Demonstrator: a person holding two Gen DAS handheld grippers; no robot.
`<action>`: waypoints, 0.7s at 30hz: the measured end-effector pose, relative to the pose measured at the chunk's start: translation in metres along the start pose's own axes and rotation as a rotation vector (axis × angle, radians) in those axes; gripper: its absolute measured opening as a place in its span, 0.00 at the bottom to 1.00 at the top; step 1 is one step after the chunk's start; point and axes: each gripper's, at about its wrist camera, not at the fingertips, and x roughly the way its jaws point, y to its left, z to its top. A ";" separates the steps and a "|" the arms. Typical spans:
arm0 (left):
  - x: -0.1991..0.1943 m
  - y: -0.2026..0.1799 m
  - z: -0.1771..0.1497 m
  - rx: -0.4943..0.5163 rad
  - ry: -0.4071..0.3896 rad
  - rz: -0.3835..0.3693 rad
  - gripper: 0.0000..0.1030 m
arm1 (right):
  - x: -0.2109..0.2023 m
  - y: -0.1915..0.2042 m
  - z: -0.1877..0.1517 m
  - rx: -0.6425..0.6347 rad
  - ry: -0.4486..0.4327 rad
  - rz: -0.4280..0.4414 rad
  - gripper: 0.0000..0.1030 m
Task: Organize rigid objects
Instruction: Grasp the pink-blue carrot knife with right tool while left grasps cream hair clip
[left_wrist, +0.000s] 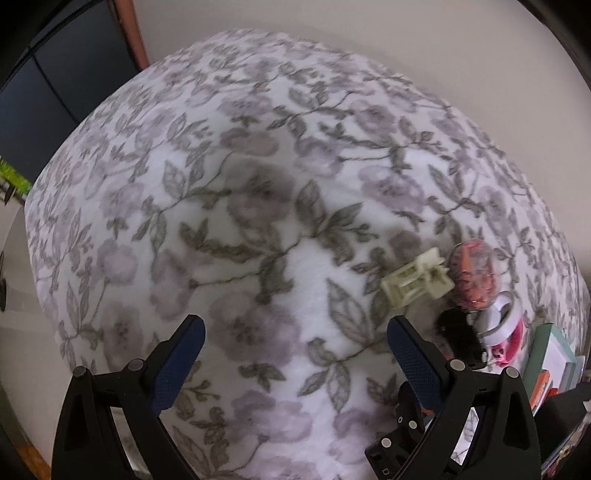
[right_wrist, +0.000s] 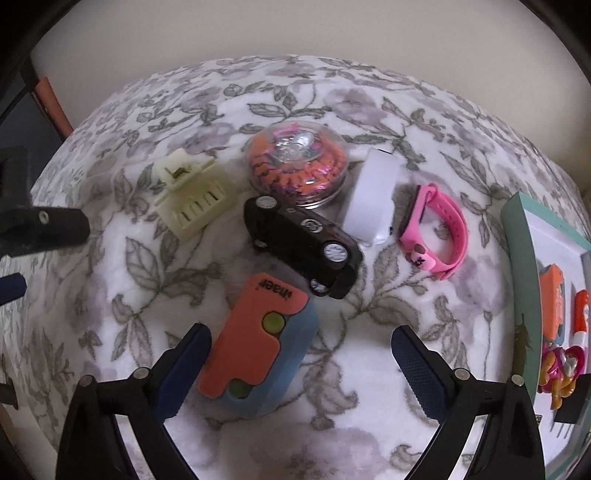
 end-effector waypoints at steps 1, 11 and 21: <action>-0.002 -0.003 0.000 0.011 -0.015 -0.004 0.96 | 0.000 -0.002 0.000 0.002 -0.001 -0.004 0.97; -0.005 -0.031 0.007 0.091 -0.095 -0.079 0.96 | 0.002 -0.029 0.003 0.062 0.012 -0.013 0.95; 0.009 -0.061 0.010 0.160 -0.138 -0.104 0.96 | 0.000 -0.054 0.003 0.096 0.026 0.002 0.83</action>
